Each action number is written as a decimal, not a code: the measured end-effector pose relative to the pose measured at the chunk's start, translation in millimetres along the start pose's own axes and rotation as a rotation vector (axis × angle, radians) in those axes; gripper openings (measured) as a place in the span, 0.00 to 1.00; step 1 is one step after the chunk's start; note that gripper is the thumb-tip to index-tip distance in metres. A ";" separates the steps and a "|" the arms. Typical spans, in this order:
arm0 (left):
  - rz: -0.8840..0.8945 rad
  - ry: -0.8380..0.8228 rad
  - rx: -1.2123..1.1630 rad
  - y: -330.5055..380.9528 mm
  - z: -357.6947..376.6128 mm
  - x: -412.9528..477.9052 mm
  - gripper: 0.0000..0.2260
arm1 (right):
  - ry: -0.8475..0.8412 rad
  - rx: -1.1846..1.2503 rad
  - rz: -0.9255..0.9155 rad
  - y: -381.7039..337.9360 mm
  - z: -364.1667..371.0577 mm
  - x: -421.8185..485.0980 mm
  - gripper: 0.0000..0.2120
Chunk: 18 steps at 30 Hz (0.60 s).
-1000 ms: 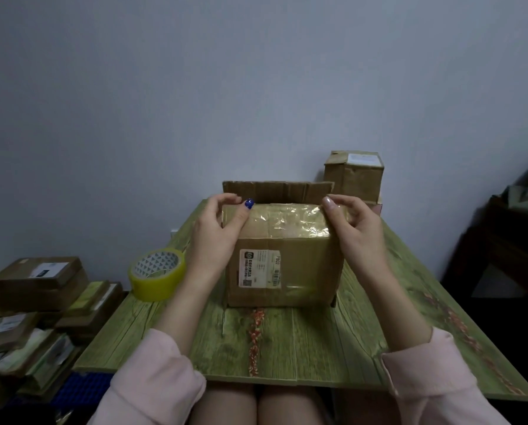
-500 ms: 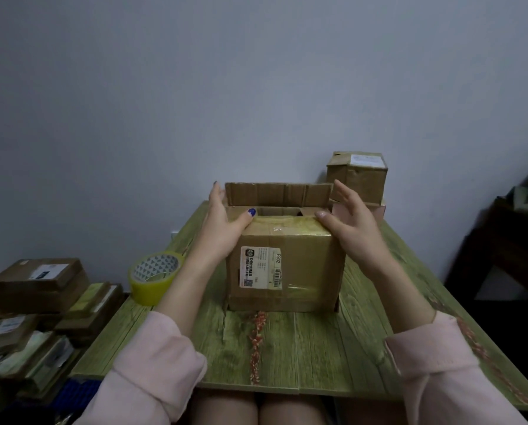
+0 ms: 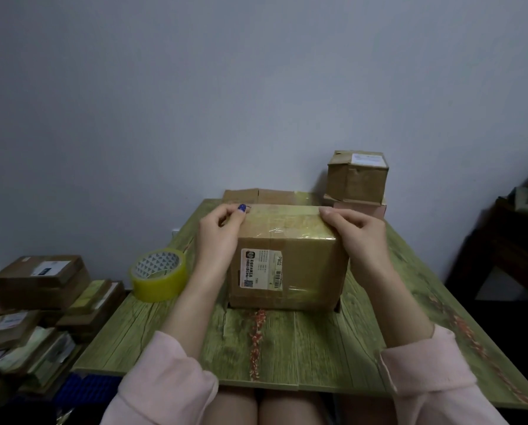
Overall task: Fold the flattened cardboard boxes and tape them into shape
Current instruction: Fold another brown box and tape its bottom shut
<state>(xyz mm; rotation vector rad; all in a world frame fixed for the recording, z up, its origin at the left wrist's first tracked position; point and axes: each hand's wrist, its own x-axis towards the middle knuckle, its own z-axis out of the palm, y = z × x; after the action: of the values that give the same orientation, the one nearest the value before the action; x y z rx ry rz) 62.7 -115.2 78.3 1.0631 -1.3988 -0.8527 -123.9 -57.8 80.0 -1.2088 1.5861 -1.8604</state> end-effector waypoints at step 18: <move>0.116 -0.081 -0.091 -76.2 -3.9 -76.8 0.32 | -0.021 -0.255 -0.229 68.6 -19.3 -78.3 0.21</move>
<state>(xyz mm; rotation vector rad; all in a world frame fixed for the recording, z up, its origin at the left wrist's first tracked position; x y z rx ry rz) 74.0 -68.0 -18.4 0.8780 -1.4605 -0.8739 -112.4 -4.8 -10.9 -1.5735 1.7789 -1.8109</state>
